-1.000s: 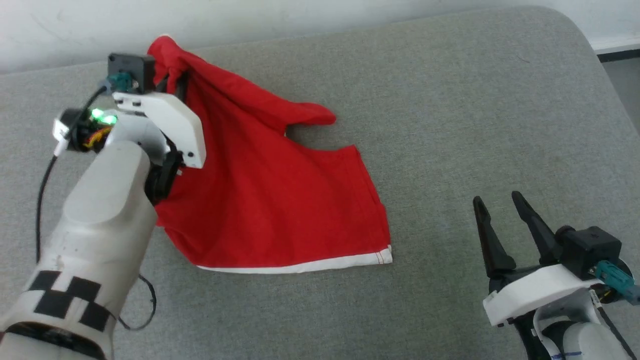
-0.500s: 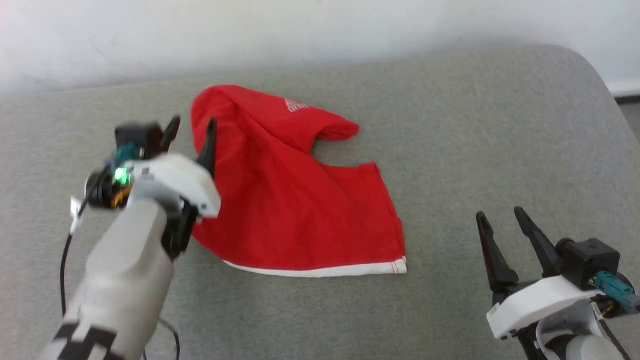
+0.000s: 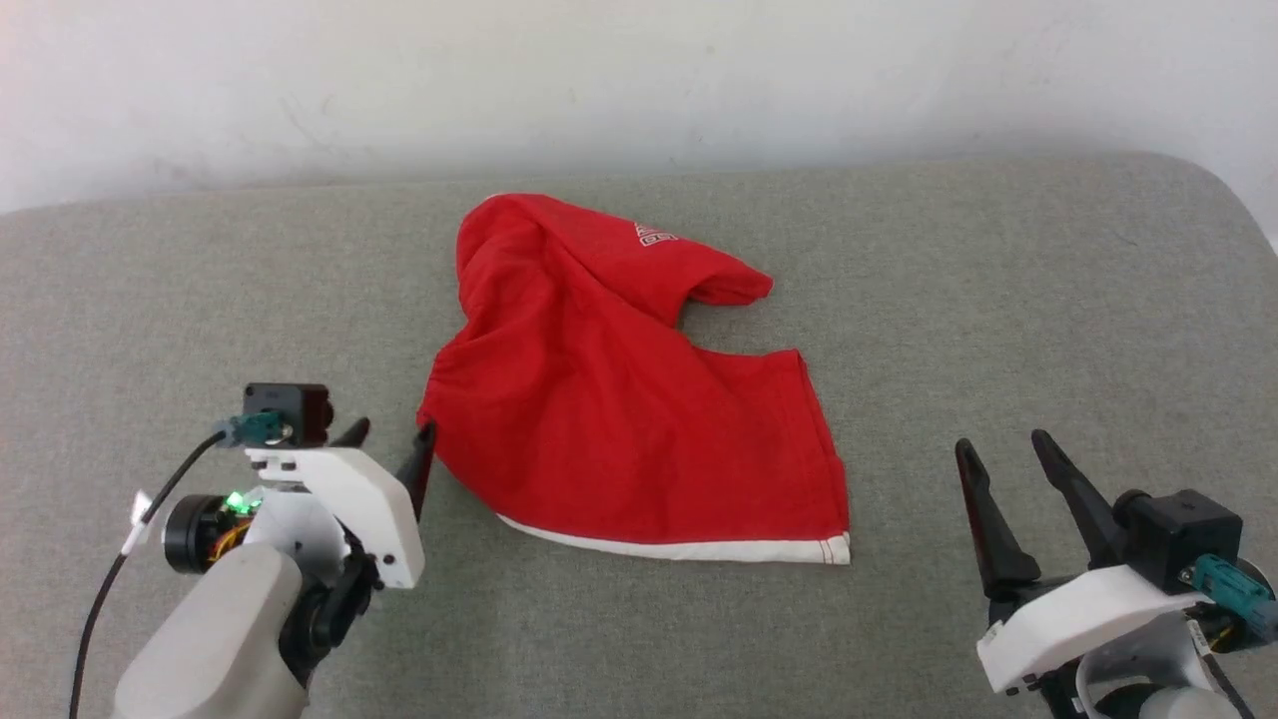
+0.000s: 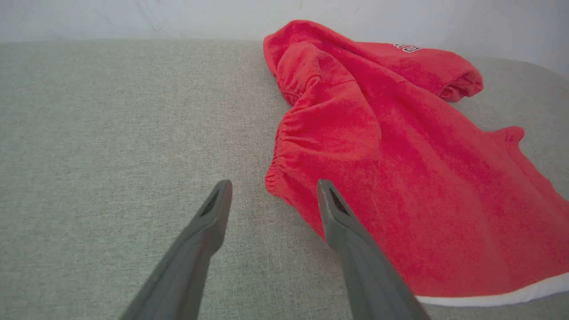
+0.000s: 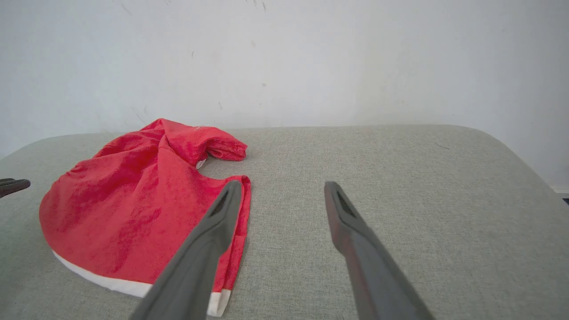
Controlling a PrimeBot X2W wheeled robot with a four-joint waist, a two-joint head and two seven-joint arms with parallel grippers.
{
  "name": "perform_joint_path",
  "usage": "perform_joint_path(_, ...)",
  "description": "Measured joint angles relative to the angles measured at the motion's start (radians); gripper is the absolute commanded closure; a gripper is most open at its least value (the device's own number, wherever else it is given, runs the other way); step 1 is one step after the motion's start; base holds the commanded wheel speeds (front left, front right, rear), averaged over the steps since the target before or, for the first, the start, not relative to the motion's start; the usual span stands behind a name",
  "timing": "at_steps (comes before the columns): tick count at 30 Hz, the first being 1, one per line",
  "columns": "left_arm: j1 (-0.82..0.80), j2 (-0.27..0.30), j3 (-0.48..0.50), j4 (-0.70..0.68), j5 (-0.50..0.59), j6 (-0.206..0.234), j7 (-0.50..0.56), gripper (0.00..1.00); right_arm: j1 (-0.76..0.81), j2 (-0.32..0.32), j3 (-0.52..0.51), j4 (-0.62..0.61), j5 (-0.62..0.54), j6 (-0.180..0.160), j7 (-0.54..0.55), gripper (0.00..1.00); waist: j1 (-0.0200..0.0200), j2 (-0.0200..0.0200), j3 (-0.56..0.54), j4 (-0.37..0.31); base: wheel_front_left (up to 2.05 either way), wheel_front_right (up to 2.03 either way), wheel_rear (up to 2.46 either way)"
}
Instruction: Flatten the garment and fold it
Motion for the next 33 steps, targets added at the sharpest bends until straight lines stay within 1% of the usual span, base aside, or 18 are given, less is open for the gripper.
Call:
perform_joint_path(2, 0.013, 0.016, -0.014, -0.054, -0.011, 0.007, 0.068, 0.0, 0.0, 0.0, 0.005, -0.002, 0.0, 0.0, 0.003, 0.0, 0.0001, 0.0, 0.007, 0.0, 0.0, 0.0, 0.0)
perform_joint_path(5, 0.016, 0.025, -0.032, -0.102, -0.012, 0.017, 0.135, 0.0, -0.004, 0.0, 0.015, -0.003, -0.001, 0.0, 0.003, 0.0, 0.0002, 0.0, 0.021, -0.007, 0.0, 0.0, 0.0)
perform_joint_path(7, 0.016, 0.03, -0.051, -0.104, -0.01, 0.025, 0.182, 0.0, -0.008, 0.0, 0.018, -0.002, -0.002, 0.0, 0.003, 0.0, 0.0004, 0.0, 0.03, -0.016, 0.0, 0.0, 0.0)
perform_joint_path(11, 0.014, 0.044, -0.094, -0.068, -0.001, 0.026, 0.276, 0.0, -0.012, 0.0, 0.026, 0.005, -0.002, 0.0, 0.002, 0.0, 0.0004, 0.0, 0.042, -0.041, 0.0, 0.0, 0.0)
perform_joint_path(12, 0.012, 0.046, -0.099, -0.065, -0.002, 0.025, 0.289, 0.09, -0.012, 0.0, 0.025, 0.009, -0.001, 0.0, 0.002, 0.0, 0.0003, 0.0, 0.044, -0.048, 0.0, 0.0, 0.0)
perform_joint_path(13, 0.006, 0.049, -0.103, -0.063, -0.001, 0.025, 0.301, 0.52, -0.012, 0.0, 0.024, 0.011, -0.001, 0.0, 0.002, 0.0, 0.0002, 0.0, 0.045, -0.054, 0.0, 0.0, 0.0)
perform_joint_path(14, 0.004, 0.053, -0.106, -0.062, -0.001, 0.025, 0.307, 0.78, -0.012, 0.0, 0.024, 0.013, -0.001, 0.0, 0.002, 0.0, 0.0002, 0.0, 0.047, -0.06, 0.0, 0.0, 0.0)
perform_joint_path(15, 0.003, 0.053, -0.107, -0.063, -0.002, 0.025, 0.308, 1.0, -0.012, 0.0, 0.022, 0.015, -0.001, 0.0, 0.002, 0.0, 0.0002, 0.0, 0.048, -0.065, 0.0, 0.0, 0.0)
perform_joint_path(20, 0.008, 0.043, -0.109, -0.078, -0.005, 0.026, 0.291, 1.0, -0.012, 0.0, 0.015, 0.021, -0.001, 0.0, -0.002, 0.0, 0.0003, 0.0, 0.049, -0.07, 0.0, 0.0, 0.0)
perform_joint_path(23, 0.037, 0.048, -0.097, -0.11, -0.005, 0.049, 0.255, 1.0, -0.012, 0.0, 0.013, 0.024, -0.001, 0.0, -0.006, 0.0, 0.0004, 0.0, 0.043, -0.064, 0.0, 0.0, 0.0)
perform_joint_path(27, 0.138, 0.088, -0.06, -0.221, -0.005, 0.121, 0.21, 1.0, -0.01, 0.0, 0.004, 0.025, -0.001, 0.0, -0.007, 0.0, 0.0003, 0.0, 0.028, -0.054, 0.0, 0.0, 0.0)
perform_joint_path(33, 0.355, 0.173, 0.0, -0.44, -0.021, 0.262, 0.193, 1.0, 0.005, 0.0, -0.002, 0.026, 0.002, 0.0, -0.007, 0.0, 0.0002, 0.0, 0.009, -0.024, 0.0, 0.0, 0.0)
